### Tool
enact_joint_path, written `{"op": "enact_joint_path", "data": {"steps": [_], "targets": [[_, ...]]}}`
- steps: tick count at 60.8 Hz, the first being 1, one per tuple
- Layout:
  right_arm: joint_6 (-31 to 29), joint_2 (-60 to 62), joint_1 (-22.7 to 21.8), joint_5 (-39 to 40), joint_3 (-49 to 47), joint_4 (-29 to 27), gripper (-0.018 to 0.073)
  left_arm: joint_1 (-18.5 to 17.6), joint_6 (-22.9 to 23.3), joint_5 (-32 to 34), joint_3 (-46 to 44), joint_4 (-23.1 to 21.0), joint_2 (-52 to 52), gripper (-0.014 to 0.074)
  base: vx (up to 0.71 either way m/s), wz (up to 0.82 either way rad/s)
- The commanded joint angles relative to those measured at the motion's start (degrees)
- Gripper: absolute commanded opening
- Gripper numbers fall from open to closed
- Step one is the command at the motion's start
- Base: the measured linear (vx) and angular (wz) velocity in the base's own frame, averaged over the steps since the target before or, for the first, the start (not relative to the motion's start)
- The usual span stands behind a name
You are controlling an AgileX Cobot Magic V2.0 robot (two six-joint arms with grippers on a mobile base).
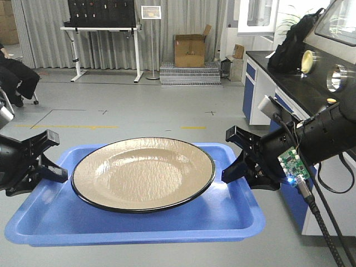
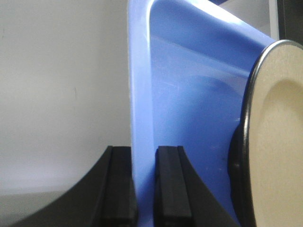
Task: Place disk in tray to left cabinet
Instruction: 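Hold the tray level with both grippers while the base turns away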
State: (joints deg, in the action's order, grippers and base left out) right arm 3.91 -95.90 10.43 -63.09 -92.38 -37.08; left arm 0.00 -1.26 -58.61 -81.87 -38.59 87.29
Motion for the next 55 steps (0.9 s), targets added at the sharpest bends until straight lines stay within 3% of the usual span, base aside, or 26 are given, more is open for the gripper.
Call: {"op": "enact_joint_path", "data": {"steps": [1,55], "targets": [[-0.6,3.0,0.8,2.1,-2.3,-9.2,-0.0004,-1.0,0.6,0.4,-2.2,-8.6,-2.8,0.0000,0.45,0.05],[-0.6,3.0,0.9,2.1,-2.3,-9.3,-0.0004,-1.0,0.6,0.3,-2.2,-8.6,-2.8,0.0000,0.53,0.02]]}}
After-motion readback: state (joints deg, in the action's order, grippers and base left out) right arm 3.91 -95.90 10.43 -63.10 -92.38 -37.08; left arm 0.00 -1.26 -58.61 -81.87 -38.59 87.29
